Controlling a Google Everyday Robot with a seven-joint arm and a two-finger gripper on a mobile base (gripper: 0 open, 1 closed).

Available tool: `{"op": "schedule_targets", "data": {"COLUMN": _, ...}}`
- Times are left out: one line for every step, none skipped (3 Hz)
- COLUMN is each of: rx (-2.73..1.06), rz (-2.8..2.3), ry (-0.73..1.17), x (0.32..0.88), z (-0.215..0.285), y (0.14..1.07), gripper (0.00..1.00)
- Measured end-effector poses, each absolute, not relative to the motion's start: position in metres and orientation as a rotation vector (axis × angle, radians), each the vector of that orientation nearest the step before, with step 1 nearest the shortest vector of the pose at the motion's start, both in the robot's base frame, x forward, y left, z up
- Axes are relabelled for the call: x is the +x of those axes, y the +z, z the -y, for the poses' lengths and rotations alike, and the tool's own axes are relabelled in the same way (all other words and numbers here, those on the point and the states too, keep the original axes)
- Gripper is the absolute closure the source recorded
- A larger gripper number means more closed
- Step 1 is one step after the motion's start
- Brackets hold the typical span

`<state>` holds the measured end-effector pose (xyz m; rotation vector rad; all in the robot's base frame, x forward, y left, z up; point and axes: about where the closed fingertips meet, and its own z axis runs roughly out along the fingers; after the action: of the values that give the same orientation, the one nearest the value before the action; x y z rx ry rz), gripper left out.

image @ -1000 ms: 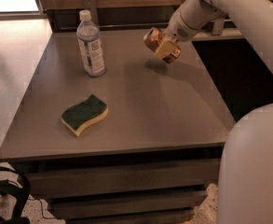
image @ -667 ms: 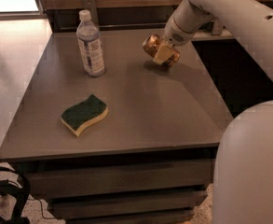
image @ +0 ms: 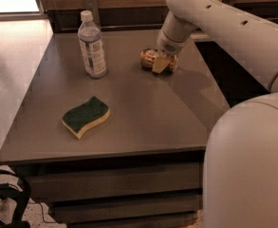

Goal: Knock orange can over

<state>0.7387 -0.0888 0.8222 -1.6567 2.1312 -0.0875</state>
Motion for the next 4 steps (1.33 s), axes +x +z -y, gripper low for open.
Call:
{"op": "schedule_targets", "data": {"rx": -1.658, "rz": -2.132, "ry": -0.087, "x": 0.7387, "z": 0.0885, "y": 0.8239, "gripper": 0.75}}
{"op": "schedule_targets", "data": {"rx": -1.66, "rz": -2.133, "ry": -0.085, "x": 0.7387, "z": 0.088, "y": 0.8237, "gripper": 0.51}}
{"op": "schedule_targets", "data": {"rx": -1.66, "rz": -2.133, "ry": -0.085, "x": 0.7387, "z": 0.088, "y": 0.8243, "gripper": 0.28}}
{"op": "schedule_targets", "data": {"rx": -1.662, "rz": -2.134, "ry": -0.083, "x": 0.7387, "z": 0.0874, "y": 0.8231, "gripper": 0.05}}
